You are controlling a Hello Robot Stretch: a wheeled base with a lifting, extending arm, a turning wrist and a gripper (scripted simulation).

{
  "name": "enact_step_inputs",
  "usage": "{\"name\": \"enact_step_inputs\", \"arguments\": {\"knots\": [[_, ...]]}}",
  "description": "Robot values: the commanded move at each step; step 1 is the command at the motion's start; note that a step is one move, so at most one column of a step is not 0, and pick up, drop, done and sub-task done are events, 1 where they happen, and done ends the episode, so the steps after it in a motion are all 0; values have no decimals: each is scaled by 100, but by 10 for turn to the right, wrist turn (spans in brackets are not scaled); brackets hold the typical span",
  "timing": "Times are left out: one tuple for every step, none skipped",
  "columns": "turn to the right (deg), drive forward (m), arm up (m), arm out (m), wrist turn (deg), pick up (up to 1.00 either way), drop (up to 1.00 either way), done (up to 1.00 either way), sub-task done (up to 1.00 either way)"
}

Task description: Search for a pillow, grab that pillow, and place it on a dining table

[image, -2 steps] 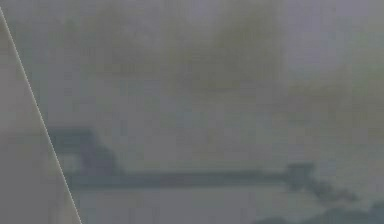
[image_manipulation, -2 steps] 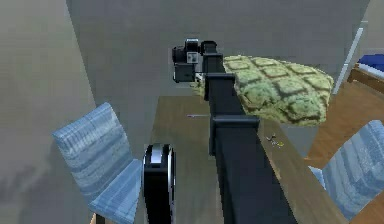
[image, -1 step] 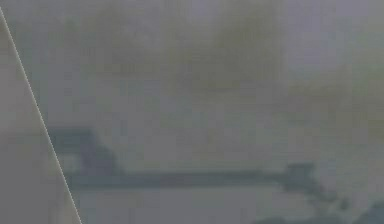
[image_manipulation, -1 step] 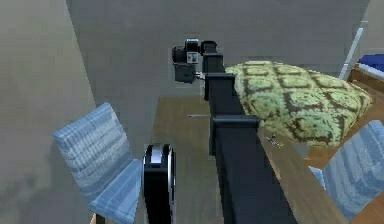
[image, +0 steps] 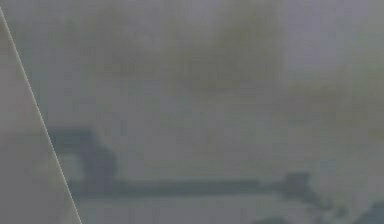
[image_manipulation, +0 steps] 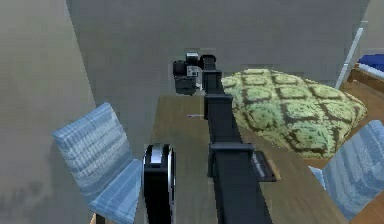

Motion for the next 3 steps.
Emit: {"name": "enact_step_inputs", "arguments": {"knots": [[0,0,-32,0,0,0,0,0,0],[0,0,0,0,0,0,100,0,0],[0,0,4,0,0,0,0,0,0]]}}
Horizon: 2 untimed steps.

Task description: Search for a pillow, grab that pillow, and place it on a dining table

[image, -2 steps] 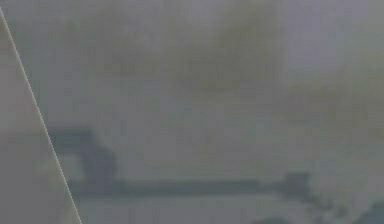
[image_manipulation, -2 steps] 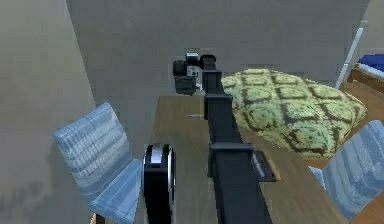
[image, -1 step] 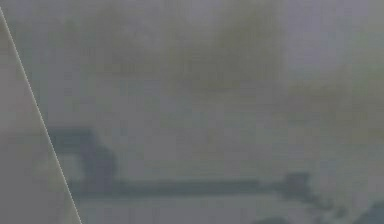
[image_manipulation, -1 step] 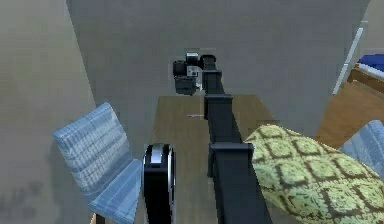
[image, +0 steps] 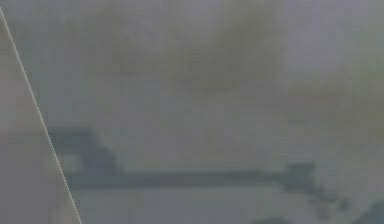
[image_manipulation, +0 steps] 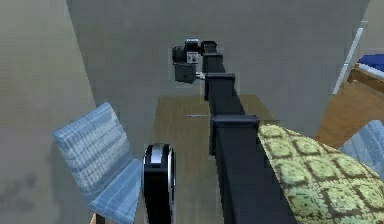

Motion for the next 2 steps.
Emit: {"name": "enact_step_inputs", "arguments": {"knots": [[0,0,0,-8,0,0,0,0,0],[0,0,0,0,0,0,0,100,0]]}}
